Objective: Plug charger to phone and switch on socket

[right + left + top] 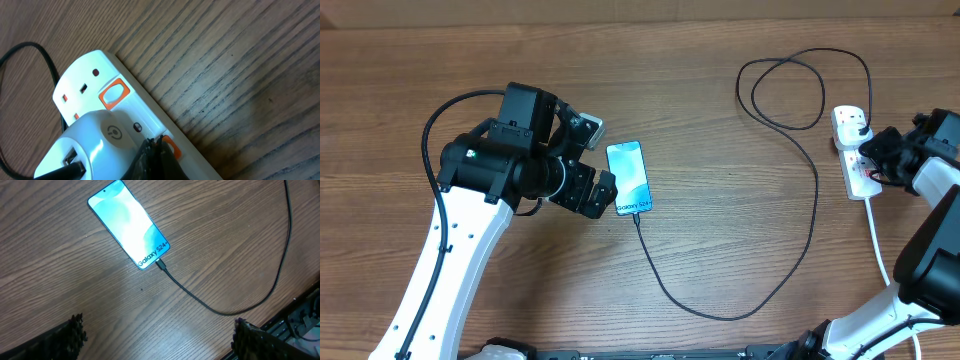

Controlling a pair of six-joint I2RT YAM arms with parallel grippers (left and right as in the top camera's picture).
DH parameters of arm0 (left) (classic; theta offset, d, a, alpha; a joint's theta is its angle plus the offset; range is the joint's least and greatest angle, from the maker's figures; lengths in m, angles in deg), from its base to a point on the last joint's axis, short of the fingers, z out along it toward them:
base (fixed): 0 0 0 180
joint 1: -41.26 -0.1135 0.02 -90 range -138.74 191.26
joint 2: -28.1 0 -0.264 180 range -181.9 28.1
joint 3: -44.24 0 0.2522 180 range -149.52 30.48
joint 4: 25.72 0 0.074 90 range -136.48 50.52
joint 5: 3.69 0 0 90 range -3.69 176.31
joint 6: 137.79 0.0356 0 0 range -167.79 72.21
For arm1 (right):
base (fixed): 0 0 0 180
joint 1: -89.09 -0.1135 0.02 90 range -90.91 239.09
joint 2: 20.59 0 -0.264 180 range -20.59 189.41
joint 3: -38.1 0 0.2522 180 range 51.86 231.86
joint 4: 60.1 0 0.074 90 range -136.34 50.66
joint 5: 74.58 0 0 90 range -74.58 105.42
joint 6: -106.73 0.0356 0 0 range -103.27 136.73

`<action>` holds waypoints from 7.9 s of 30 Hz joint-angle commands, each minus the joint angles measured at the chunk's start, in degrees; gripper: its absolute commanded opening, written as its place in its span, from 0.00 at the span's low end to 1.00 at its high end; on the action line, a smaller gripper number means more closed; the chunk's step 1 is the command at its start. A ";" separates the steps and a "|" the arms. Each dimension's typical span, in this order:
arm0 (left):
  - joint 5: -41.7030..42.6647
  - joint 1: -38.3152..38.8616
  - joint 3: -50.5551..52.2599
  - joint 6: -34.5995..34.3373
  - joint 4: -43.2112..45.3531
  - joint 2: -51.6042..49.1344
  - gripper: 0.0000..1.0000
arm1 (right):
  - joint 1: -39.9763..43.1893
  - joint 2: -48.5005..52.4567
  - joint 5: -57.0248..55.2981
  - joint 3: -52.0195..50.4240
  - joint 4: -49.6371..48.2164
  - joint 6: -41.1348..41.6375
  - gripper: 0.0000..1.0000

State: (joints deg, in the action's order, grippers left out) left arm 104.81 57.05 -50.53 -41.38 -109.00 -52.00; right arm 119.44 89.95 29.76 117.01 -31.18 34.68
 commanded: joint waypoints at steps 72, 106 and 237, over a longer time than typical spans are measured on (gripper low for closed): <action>0.83 0.42 -0.13 0.00 1.36 0.07 1.00 | 0.09 5.79 0.33 15.65 16.00 0.22 0.04; 0.85 0.42 -0.13 -0.02 2.10 0.07 0.99 | -2.03 8.52 5.27 15.61 23.61 0.42 0.04; 0.98 0.35 -0.13 -0.02 2.10 1.22 1.00 | -48.65 -46.12 1.84 25.66 63.45 -7.37 1.00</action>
State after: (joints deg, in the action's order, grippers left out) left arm 104.81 57.05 -50.53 -41.38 -107.10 -51.98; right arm 71.05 43.81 31.67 141.86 32.53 27.58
